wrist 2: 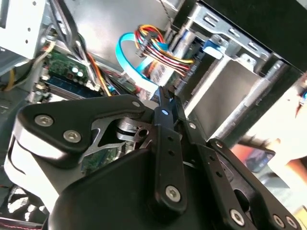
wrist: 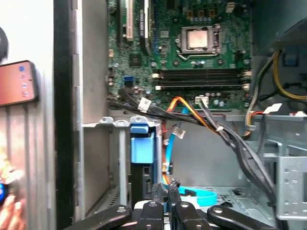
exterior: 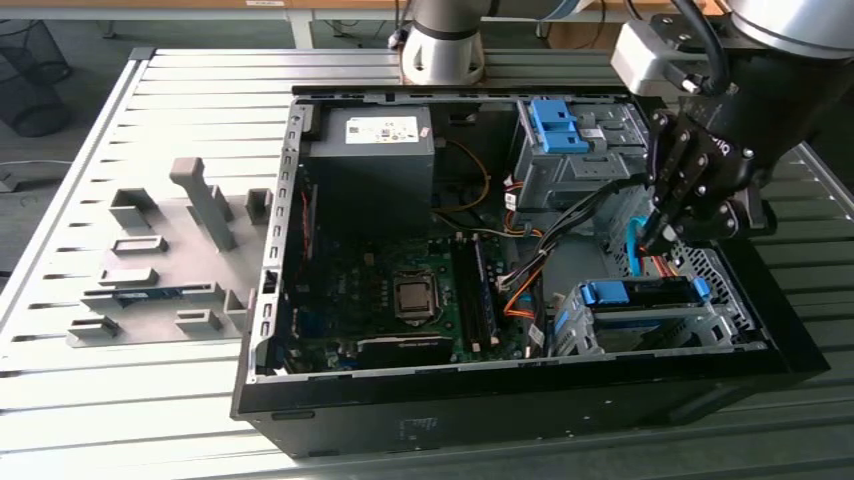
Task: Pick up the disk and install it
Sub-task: 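Insert the second disk wire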
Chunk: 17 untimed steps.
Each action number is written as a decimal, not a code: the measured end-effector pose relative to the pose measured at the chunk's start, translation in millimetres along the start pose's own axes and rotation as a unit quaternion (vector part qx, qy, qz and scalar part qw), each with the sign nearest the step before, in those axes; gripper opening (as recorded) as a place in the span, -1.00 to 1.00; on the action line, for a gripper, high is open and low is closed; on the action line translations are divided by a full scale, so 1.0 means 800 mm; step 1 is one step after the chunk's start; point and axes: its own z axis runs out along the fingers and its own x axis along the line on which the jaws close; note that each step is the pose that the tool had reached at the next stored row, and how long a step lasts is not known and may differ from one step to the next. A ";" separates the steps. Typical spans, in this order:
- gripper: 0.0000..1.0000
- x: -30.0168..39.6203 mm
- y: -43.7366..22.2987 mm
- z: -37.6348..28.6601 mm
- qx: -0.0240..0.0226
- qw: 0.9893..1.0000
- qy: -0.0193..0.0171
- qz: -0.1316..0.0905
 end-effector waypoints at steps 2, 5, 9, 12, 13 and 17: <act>-0.68 0.0029 -0.0001 0.0017 0.000 1.000 -0.009 0.000; -0.68 0.0079 -0.0002 0.0060 0.001 1.000 -0.012 0.000; -0.68 0.0104 0.0001 0.0129 0.003 1.000 -0.012 0.000; -0.68 0.0108 0.0001 0.0174 0.004 1.000 -0.012 0.000; -0.68 0.0111 0.0001 0.0190 0.004 1.000 -0.012 0.000; -0.68 0.0116 0.0001 0.0232 0.004 1.000 -0.013 0.003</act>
